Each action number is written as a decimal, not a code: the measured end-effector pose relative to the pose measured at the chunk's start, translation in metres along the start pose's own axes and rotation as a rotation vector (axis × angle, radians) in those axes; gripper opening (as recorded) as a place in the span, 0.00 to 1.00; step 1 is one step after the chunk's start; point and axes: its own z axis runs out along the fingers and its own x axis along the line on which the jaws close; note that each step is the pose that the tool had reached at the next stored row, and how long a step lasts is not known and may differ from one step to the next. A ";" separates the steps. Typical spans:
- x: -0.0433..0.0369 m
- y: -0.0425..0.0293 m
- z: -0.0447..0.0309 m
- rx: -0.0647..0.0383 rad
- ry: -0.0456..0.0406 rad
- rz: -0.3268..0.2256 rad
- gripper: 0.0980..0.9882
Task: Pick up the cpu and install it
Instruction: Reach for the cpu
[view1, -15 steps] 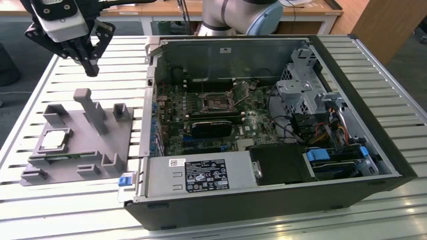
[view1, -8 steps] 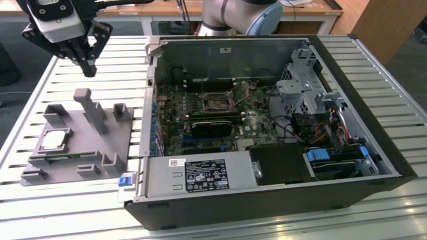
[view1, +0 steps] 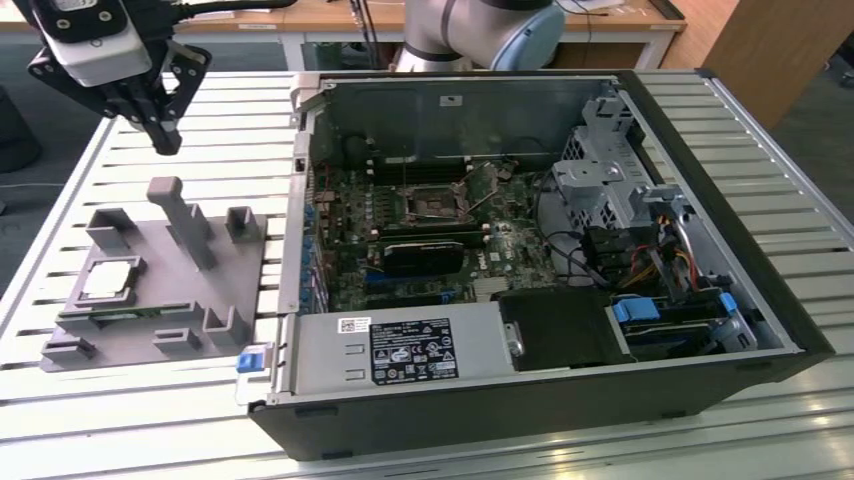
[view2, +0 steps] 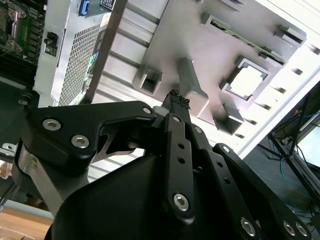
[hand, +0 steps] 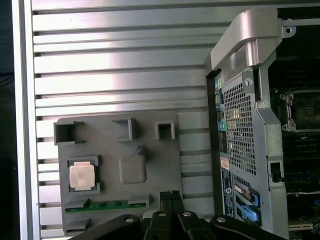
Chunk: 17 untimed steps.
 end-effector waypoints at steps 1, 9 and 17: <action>0.0022 -0.0002 0.0000 0.000 0.0001 0.000 0.01; 0.0159 -0.0013 0.0008 0.000 0.0003 0.000 0.01; 0.0285 -0.0022 0.0013 0.000 0.0003 0.000 0.01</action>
